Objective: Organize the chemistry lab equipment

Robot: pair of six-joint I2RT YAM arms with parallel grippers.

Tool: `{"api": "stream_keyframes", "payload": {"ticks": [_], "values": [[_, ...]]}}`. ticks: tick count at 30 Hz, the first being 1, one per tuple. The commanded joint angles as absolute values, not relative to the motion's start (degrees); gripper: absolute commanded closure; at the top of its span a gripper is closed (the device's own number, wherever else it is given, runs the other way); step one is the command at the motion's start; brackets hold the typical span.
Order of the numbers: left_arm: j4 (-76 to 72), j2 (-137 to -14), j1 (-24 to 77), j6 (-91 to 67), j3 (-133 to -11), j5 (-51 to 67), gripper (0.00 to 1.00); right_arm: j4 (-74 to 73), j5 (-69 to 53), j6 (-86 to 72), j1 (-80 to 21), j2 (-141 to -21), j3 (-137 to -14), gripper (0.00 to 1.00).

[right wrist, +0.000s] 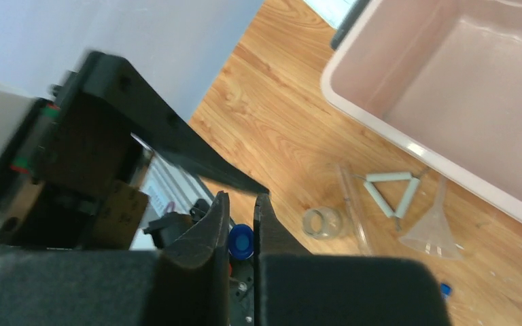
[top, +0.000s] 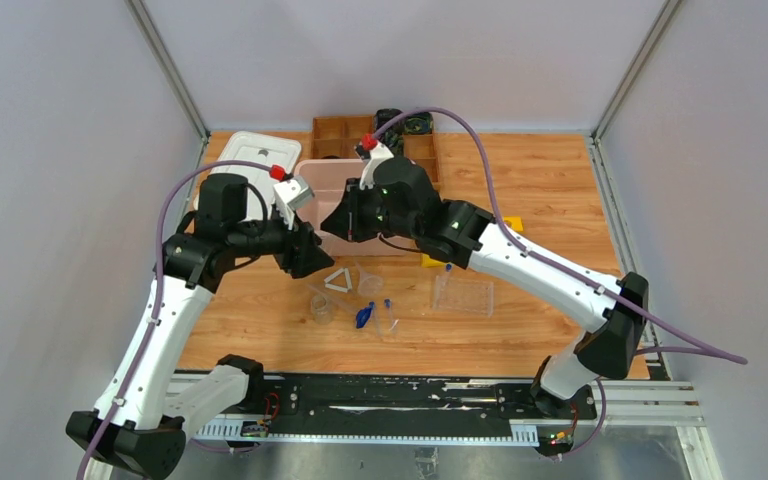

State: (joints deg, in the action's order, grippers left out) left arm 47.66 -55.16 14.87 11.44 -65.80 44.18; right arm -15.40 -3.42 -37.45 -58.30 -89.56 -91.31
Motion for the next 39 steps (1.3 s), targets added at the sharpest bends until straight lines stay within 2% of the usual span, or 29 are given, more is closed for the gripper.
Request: {"api": "stream_keyframes", "payload": {"ticks": [1, 2, 3, 4, 12, 19, 39], "values": [[47.02, -54.15, 14.89, 11.6, -65.94, 40.79, 0.18, -20.66, -2.29, -34.93, -56.3, -84.88, -88.1, 1.0], [47.02, -54.09, 14.91, 11.56, -66.0, 40.11, 0.07, -21.26, -0.85, -34.12, -55.92, -83.31, -86.55, 1.0], [47.02, -54.06, 14.89, 11.4, -66.14, 39.14, 0.01, -22.11, 1.63, -33.03, -55.69, -81.68, -84.8, 1.0], [47.02, -54.03, 14.89, 11.29, -66.18, 38.28, 0.0, -22.99, 4.49, -31.9, -55.52, -80.02, -82.98, 1.0], [47.13, -54.13, 14.93, 11.32, -66.69, 33.72, 0.0, -25.13, 24.43, -25.27, -54.88, -64.45, -60.98, 1.0], [47.11, -54.98, 14.91, 10.49, -66.56, 33.29, 0.0, -14.98, 27.13, -24.18, -54.87, -57.42, -44.24, 1.0], [47.64, -55.04, 14.93, 11.31, -66.31, 33.05, 0.0, -0.46, 31.86, -22.9, -55.01, -62.3, -34.26, 1.0]]}}
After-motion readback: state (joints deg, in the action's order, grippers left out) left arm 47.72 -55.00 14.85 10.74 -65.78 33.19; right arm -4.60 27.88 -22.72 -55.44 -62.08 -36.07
